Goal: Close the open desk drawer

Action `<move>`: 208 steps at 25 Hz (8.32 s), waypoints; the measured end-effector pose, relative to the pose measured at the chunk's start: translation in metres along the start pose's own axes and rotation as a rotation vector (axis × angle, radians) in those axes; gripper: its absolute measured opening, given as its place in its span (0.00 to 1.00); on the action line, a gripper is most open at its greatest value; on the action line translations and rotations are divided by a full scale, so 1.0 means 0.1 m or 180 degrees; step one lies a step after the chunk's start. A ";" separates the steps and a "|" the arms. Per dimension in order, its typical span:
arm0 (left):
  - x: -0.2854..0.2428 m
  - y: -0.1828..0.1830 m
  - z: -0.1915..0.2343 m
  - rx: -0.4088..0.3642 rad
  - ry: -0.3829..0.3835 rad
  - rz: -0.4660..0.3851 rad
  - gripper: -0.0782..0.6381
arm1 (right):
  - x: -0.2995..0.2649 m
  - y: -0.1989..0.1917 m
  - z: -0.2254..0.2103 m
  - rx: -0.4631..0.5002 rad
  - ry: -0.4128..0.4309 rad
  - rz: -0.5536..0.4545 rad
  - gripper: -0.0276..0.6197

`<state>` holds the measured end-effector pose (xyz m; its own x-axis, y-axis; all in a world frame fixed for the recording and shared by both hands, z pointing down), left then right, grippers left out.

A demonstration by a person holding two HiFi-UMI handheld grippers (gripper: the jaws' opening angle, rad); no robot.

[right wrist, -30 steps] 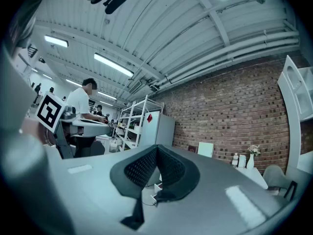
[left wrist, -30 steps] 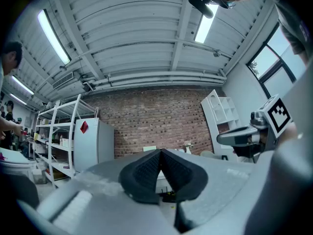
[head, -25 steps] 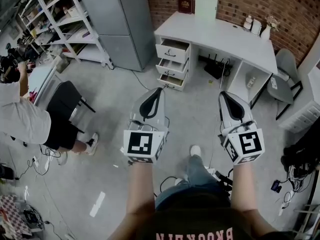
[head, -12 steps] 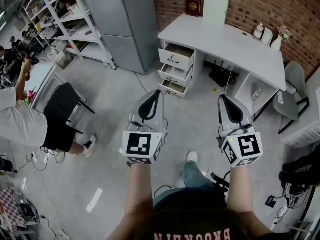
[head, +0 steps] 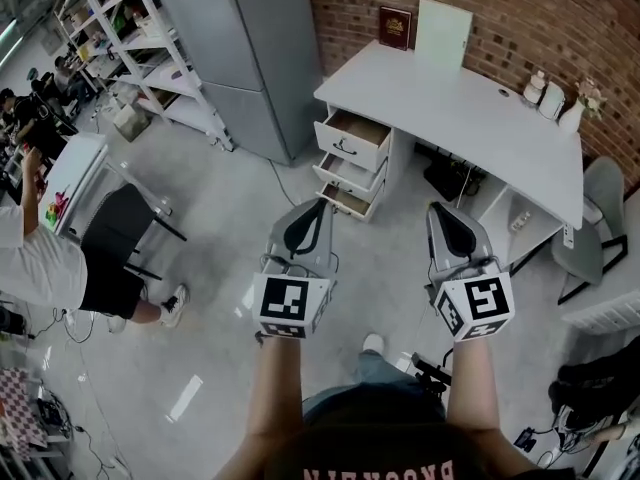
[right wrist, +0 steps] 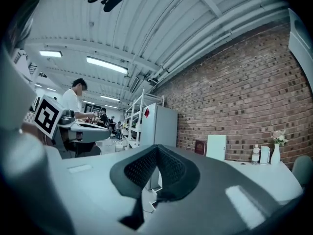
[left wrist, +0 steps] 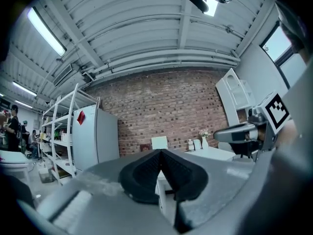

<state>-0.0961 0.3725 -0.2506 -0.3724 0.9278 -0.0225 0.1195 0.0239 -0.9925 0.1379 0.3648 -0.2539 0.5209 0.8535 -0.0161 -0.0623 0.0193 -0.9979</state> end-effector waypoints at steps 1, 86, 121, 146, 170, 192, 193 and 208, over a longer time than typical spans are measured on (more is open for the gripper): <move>-0.11 -0.01 0.01 0.0012 0.0012 0.0014 0.11 | -0.08 -0.02 -0.08 -0.0009 0.0020 0.0006 0.04; -4.57 -4.02 1.71 0.1452 -0.0433 0.1804 0.11 | -4.11 -3.64 -1.94 -0.0913 -0.0506 0.1530 0.04; -5.05 -5.30 1.62 0.3480 -0.0105 0.1571 0.29 | -4.14 -4.45 -1.94 -0.1088 -0.0632 0.1848 0.04; -5.23 -5.32 1.62 0.3427 -0.0202 0.1499 0.29 | -4.14 -4.57 -1.92 -0.1143 -0.0612 0.1940 0.04; -5.82 -5.25 1.54 0.3389 -0.0095 0.1553 0.29 | -4.19 -4.56 -2.23 -0.1151 -0.0748 0.1846 0.04; -6.11 -5.25 1.49 0.3318 -0.0115 0.1513 0.29 | -4.16 -4.58 -2.30 -0.1213 -0.0886 0.1829 0.04; -6.13 -5.25 1.49 0.3318 -0.0122 0.1519 0.29 | -4.16 -4.59 -2.31 -0.1210 -0.0899 0.1831 0.04; -6.32 -5.21 1.52 0.3269 -0.0218 0.1528 0.29 | -4.10 -4.58 -2.16 -0.1158 -0.0976 0.1840 0.04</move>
<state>-0.0632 -0.2830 0.2629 -0.5450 0.7356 -0.4023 -0.5359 -0.6746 -0.5076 0.1367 -0.1069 0.1958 0.2264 0.7832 -0.5791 0.0590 -0.6045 -0.7944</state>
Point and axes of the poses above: the fingertips, and each gripper's own axes: x backward along the fingers, z to its left, y out of its top, the point moved 8 cm from there along x, backward along the fingers, and after that the axes turned 1 degree about z, right-handed, at the moved point
